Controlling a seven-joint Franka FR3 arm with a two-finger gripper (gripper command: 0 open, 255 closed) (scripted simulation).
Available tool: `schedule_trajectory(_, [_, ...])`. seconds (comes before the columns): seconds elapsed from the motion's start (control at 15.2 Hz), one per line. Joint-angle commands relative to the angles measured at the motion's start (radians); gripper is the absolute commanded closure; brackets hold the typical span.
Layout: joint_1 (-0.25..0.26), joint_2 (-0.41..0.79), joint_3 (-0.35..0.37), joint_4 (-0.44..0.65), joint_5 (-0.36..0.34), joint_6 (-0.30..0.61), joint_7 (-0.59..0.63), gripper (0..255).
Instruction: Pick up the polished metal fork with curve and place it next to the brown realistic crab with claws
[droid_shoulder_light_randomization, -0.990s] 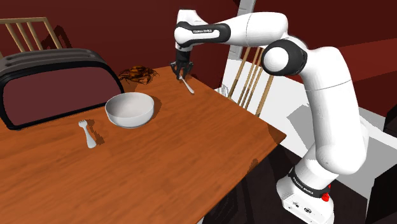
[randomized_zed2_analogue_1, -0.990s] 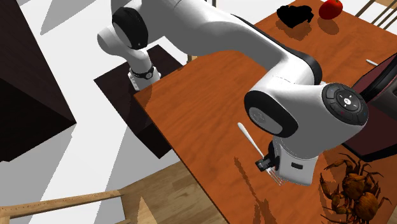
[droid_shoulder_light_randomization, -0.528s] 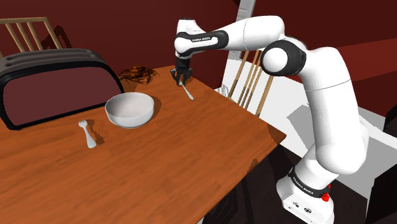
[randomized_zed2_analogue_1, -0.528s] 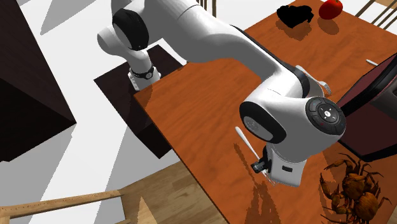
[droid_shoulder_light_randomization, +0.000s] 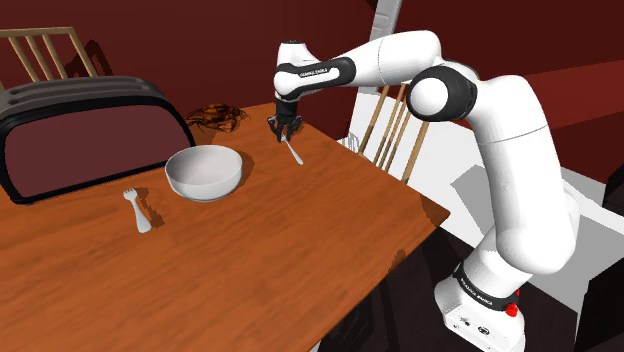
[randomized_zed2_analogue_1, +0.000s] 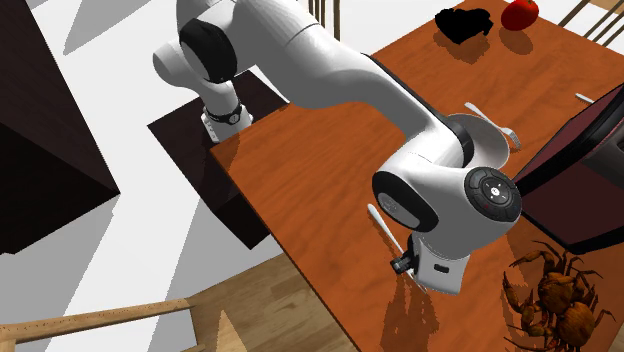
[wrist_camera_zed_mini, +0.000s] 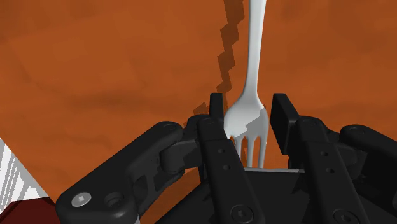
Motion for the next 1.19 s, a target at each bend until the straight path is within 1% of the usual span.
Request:
schedule_trajectory(0.0, [0.0, 0.003, 0.0, 0.002, 0.0, 0.001, 0.0, 255])
schedule_trajectory(0.26, [0.0, 0.003, 0.0, 0.002, 0.0, 0.001, 0.0, 255])
schedule_trajectory(0.33, [0.0, 0.003, 0.0, 0.002, 0.0, 0.001, 0.0, 0])
schedule_trajectory(0.66, [0.0, 0.003, 0.0, 0.002, 0.0, 0.001, 0.0, 0])
schedule_trajectory(0.92, [0.001, -0.044, 0.003, 0.051, 0.004, -0.095, -0.003, 0])
schedule_trajectory(1.12, [0.001, -0.044, 0.003, 0.051, 0.004, -0.095, -0.003, 0])
